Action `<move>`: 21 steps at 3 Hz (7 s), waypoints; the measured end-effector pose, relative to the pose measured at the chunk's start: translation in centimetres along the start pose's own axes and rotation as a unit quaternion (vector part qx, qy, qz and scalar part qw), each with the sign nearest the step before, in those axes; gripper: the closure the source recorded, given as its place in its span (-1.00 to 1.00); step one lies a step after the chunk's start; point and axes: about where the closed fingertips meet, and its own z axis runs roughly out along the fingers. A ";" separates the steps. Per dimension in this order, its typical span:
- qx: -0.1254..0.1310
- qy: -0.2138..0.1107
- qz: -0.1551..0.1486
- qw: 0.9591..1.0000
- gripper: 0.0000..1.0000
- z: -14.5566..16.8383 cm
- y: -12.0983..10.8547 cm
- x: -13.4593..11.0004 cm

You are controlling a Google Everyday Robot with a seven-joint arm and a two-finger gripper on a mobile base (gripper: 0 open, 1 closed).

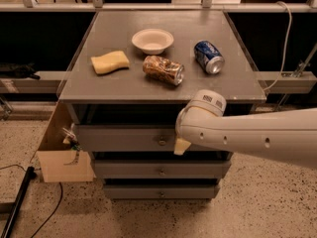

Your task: Open top drawer

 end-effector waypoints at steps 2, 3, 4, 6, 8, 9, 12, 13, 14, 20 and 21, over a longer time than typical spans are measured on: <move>0.000 0.000 0.000 1.000 -0.15 0.0 0.0 0.0; 0.000 -0.001 0.000 1.000 0.44 -0.1 0.1 0.1; -0.004 -0.007 0.007 1.000 0.99 -1.6 1.0 0.8; -0.010 -0.023 0.033 0.999 1.00 -4.2 3.0 1.1; -0.010 -0.023 0.033 0.999 0.49 -4.2 2.9 1.1; -0.010 -0.023 0.033 0.999 -0.01 -4.2 2.9 1.1; -0.010 -0.023 0.033 0.999 -1.00 -4.2 2.9 1.1; -0.010 -0.023 0.033 0.999 -1.00 -4.2 2.9 1.1; -0.010 -0.023 0.033 0.999 -0.69 -4.2 2.9 1.1; 0.007 -0.005 0.018 1.000 -0.75 -3.9 1.6 0.8; 0.007 0.001 0.018 1.000 -1.00 -3.5 1.9 1.6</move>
Offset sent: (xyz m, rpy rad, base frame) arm 0.0000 0.0000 -0.0002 -0.0002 0.0002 0.0002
